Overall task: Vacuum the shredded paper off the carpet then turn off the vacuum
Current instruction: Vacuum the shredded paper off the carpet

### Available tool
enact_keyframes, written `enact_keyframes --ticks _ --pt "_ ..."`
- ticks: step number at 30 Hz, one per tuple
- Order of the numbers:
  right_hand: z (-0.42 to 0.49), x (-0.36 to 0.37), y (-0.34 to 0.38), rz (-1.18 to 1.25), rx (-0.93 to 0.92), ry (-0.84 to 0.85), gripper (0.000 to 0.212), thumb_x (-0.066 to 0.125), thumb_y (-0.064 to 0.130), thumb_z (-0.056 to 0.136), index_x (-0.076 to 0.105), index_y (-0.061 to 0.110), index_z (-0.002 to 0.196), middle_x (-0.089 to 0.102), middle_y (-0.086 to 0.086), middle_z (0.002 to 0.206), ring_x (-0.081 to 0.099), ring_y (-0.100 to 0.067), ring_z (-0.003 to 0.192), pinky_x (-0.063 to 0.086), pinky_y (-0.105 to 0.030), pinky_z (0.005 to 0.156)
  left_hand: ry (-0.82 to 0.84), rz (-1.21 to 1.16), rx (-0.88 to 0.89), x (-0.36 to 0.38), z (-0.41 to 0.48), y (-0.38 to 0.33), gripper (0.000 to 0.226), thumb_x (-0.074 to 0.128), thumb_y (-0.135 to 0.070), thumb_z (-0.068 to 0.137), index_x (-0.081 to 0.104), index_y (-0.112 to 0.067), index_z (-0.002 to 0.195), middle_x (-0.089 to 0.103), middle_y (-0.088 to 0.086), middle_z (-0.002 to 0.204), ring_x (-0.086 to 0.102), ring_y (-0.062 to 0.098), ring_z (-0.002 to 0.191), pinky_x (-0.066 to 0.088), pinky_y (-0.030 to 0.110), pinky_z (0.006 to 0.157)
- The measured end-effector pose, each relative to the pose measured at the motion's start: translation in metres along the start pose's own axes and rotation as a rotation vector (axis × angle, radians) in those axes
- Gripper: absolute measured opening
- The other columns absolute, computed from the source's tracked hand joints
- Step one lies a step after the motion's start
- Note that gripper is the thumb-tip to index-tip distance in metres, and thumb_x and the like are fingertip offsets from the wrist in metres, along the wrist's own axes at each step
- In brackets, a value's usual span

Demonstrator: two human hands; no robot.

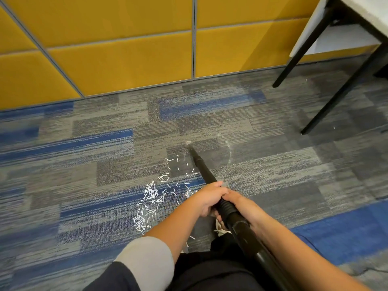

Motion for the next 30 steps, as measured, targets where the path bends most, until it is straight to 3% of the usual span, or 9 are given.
enact_keyframes --ticks 5,21,25,30 --pt "-0.004 -0.010 -0.003 0.003 0.030 -0.037 0.026 0.040 0.016 0.098 0.045 0.011 0.123 0.054 -0.019 0.069 0.051 -0.025 0.046 0.047 -0.026 0.038 -0.003 0.029 -0.001 0.007 -0.002 0.000 0.057 0.049 -0.017 0.091 0.033 -0.032 0.143 0.055 0.009 0.113 0.052 0.014 0.071 0.039 0.026 0.054" --pt "-0.003 0.045 -0.028 -0.194 0.062 0.069 0.015 0.035 0.013 0.099 0.048 0.011 0.106 0.055 -0.018 0.059 0.052 -0.024 0.042 0.046 -0.024 0.038 -0.098 0.009 -0.013 -0.046 -0.032 0.034 0.057 0.045 -0.021 0.091 0.029 -0.035 0.144 0.053 0.009 0.094 0.049 0.014 0.059 0.037 0.021 0.042" --pt "-0.008 0.040 -0.040 -0.169 0.080 0.065 0.016 0.034 0.015 0.100 0.048 0.008 0.105 0.055 -0.018 0.061 0.052 -0.024 0.043 0.047 -0.024 0.038 -0.058 0.054 -0.038 -0.040 -0.035 0.041 0.067 0.044 -0.020 0.090 0.015 -0.034 0.149 0.052 0.011 0.098 0.048 0.015 0.055 0.036 0.019 0.038" --pt "-0.014 0.032 -0.048 -0.147 0.094 0.026 0.015 0.037 0.017 0.100 0.048 0.014 0.110 0.056 -0.019 0.064 0.053 -0.025 0.045 0.047 -0.026 0.038 -0.008 0.080 -0.048 -0.032 -0.038 0.047 0.073 0.046 -0.021 0.089 0.009 -0.036 0.150 0.052 0.016 0.112 0.050 0.016 0.061 0.040 0.023 0.043"
Point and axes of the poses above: each hand's wrist, its own z-axis towards the middle knuckle, its own x-axis out of the palm, y = z × x, the point moved 8 cm from there along z, towards the middle knuckle
